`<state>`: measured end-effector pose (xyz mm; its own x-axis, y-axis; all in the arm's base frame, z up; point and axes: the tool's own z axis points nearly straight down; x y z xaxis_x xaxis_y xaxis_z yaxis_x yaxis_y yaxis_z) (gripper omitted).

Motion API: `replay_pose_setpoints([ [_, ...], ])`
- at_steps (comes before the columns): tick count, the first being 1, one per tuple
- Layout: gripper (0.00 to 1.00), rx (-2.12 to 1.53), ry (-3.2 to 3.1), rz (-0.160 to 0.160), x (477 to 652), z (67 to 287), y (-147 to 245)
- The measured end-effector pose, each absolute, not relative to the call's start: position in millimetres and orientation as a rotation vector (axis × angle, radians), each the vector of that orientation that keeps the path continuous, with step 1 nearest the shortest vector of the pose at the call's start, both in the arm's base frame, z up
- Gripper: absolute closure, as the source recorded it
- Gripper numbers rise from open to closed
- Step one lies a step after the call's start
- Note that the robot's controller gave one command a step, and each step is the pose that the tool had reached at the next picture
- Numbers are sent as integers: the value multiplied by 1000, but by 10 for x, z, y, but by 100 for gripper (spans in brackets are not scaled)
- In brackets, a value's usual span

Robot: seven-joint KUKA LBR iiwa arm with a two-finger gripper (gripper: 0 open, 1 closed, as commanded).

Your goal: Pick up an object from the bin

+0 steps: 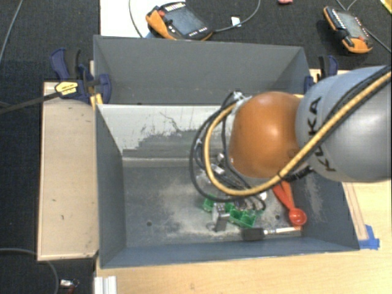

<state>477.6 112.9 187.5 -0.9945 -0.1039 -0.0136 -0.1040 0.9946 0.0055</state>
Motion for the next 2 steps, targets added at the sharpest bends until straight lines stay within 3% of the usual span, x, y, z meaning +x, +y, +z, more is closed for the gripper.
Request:
replay_pose_setpoints([
  [1,0,256,3122,1,5206,1127,492],
  [2,0,-73,3130,9,4998,1861,810],
])
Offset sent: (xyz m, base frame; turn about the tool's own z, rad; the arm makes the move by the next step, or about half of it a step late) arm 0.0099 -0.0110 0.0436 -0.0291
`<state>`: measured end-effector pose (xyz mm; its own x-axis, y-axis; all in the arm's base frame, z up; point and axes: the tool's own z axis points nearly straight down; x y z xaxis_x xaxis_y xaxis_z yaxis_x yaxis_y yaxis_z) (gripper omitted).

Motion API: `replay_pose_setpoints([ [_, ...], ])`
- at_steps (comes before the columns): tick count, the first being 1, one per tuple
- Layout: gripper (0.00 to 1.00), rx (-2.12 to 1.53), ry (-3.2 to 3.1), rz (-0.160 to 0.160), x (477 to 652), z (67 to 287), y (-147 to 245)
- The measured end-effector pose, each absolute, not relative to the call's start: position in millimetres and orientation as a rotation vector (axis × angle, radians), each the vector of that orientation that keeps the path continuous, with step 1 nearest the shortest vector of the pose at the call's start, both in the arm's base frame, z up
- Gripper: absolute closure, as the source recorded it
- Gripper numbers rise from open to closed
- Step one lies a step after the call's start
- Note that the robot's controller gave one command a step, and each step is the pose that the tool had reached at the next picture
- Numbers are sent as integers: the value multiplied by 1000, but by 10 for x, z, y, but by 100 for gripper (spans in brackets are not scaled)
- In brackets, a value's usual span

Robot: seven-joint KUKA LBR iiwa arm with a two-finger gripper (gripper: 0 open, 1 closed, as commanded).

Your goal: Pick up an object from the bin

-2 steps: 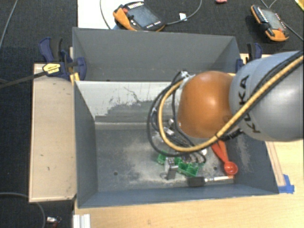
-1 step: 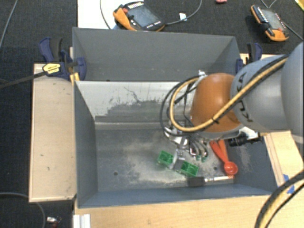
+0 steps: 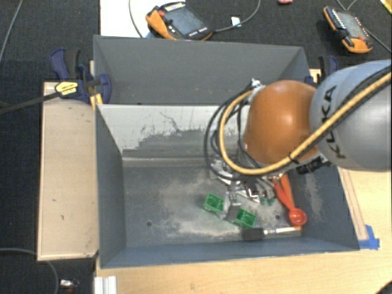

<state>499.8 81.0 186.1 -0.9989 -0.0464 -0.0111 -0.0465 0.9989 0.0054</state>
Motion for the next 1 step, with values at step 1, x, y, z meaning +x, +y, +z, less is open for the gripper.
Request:
replay_pose_setpoints([
  [1,0,74,3129,1,5184,1310,669],
])
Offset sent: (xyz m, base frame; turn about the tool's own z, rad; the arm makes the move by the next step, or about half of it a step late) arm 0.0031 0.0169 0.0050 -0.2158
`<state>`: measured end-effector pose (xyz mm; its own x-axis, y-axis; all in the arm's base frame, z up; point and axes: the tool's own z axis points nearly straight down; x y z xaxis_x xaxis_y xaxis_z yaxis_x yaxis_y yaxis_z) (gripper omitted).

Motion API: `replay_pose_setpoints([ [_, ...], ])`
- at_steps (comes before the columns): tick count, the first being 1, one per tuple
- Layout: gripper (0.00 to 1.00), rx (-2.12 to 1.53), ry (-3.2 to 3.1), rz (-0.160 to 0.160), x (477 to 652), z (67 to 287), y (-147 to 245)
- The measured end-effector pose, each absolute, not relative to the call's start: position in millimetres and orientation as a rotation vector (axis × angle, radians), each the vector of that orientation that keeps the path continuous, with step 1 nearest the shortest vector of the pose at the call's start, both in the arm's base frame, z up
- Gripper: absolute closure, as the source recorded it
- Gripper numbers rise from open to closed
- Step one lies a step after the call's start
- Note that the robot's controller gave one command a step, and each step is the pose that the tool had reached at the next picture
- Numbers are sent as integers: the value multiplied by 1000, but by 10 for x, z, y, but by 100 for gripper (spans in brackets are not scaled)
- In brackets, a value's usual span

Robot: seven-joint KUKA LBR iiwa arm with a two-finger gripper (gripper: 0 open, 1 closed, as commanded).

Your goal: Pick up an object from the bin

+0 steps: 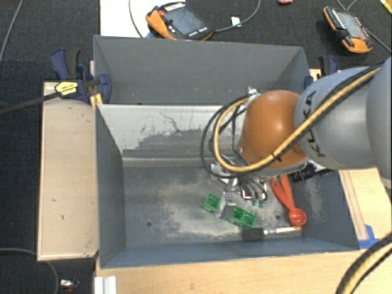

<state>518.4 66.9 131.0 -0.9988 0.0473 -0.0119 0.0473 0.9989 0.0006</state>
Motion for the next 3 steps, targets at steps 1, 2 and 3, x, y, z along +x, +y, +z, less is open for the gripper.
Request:
replay_pose_setpoints([
  [1,0,-267,3115,5,5073,1576,872],
  [2,0,-2,3125,3,5154,1204,720],
  [3,0,-355,3096,6,5098,1450,924],
])
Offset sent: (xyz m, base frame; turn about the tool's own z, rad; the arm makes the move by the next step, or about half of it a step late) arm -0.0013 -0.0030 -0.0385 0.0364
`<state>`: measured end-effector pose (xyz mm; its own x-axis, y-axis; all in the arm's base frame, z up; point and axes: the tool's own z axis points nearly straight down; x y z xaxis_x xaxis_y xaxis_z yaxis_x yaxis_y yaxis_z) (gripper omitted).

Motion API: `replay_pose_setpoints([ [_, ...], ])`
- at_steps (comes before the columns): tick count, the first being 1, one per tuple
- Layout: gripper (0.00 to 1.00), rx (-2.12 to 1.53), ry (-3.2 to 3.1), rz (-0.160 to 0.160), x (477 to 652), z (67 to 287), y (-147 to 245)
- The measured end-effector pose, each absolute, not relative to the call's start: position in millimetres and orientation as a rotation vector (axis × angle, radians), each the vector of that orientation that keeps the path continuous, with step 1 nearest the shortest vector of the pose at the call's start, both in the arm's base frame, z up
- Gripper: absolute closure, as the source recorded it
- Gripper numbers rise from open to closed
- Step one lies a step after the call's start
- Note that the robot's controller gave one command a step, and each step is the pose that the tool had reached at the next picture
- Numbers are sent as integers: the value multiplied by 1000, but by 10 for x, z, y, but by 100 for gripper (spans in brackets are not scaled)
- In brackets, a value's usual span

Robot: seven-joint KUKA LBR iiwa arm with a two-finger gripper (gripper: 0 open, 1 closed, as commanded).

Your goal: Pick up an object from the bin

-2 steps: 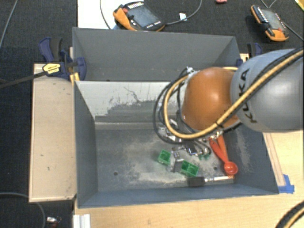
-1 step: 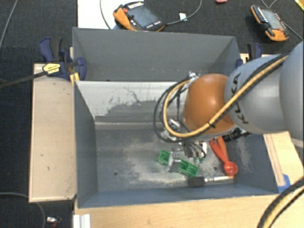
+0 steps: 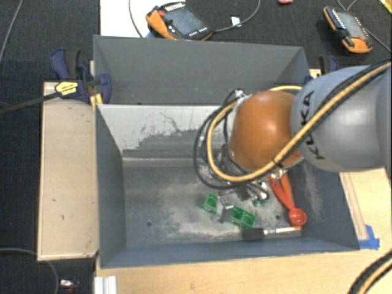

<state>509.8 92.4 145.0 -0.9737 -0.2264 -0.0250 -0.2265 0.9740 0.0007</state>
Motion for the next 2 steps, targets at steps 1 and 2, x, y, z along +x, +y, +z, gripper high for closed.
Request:
replay_pose_setpoints([
  [1,0,114,3124,4,4999,1134,521],
  [2,0,-323,3098,6,5127,2000,823],
])
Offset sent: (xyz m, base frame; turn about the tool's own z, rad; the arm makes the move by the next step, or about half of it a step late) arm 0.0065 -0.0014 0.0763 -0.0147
